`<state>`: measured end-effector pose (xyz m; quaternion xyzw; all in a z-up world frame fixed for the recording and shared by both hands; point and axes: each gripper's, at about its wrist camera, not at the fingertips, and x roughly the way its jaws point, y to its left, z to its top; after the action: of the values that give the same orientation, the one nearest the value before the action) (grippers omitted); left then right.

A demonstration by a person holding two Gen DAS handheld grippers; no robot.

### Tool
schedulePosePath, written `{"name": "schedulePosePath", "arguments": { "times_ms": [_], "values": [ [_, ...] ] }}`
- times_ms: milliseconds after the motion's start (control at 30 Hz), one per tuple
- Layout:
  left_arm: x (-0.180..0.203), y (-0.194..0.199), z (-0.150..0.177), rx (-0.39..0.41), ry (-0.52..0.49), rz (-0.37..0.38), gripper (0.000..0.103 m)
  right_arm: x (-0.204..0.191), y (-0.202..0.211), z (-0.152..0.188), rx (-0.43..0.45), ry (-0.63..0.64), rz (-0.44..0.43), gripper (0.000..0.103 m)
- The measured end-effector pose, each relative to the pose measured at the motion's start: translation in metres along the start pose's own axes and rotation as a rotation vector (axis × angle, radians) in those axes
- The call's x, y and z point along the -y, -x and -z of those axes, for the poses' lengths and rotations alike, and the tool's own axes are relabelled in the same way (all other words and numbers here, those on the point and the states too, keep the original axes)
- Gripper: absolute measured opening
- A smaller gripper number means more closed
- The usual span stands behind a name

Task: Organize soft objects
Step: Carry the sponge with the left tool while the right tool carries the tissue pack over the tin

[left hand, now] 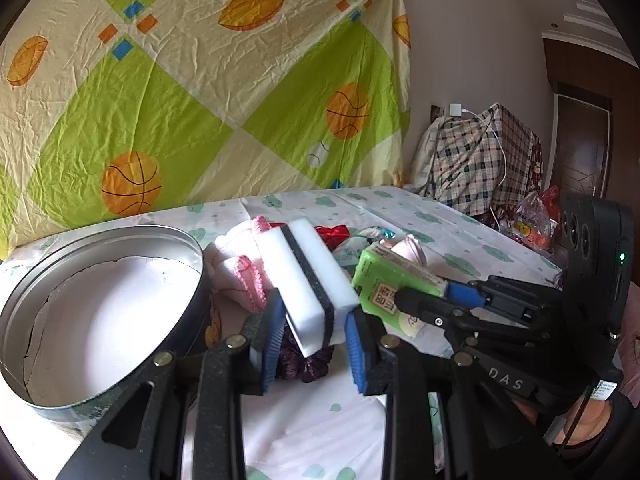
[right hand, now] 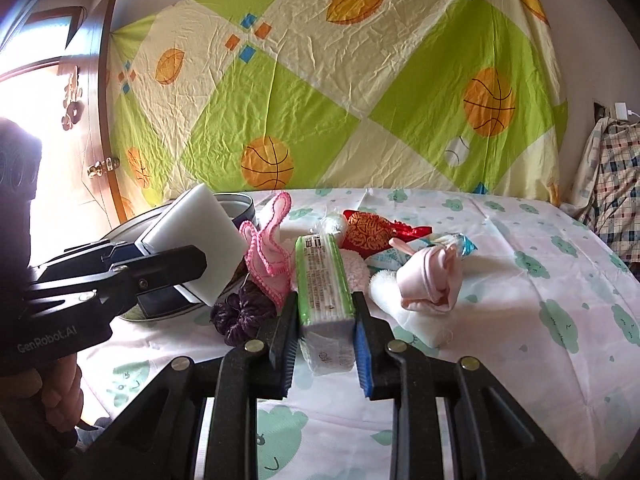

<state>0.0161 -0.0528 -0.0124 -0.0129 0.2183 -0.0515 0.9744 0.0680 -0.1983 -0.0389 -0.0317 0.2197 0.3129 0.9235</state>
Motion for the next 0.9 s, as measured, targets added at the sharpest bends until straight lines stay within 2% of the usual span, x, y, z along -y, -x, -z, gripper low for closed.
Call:
{"name": "schedulePosePath", "arguments": {
  "times_ms": [400, 900],
  "values": [
    [-0.025, 0.007, -0.002, 0.024, 0.041, -0.062, 0.028, -0.007, 0.009, -0.010, 0.113, 0.006, 0.015, 0.027],
    [-0.046, 0.013, 0.003, 0.054, 0.076, -0.116, 0.028, -0.013, -0.001, -0.017, 0.137, -0.004, 0.022, 0.027]
  ]
}}
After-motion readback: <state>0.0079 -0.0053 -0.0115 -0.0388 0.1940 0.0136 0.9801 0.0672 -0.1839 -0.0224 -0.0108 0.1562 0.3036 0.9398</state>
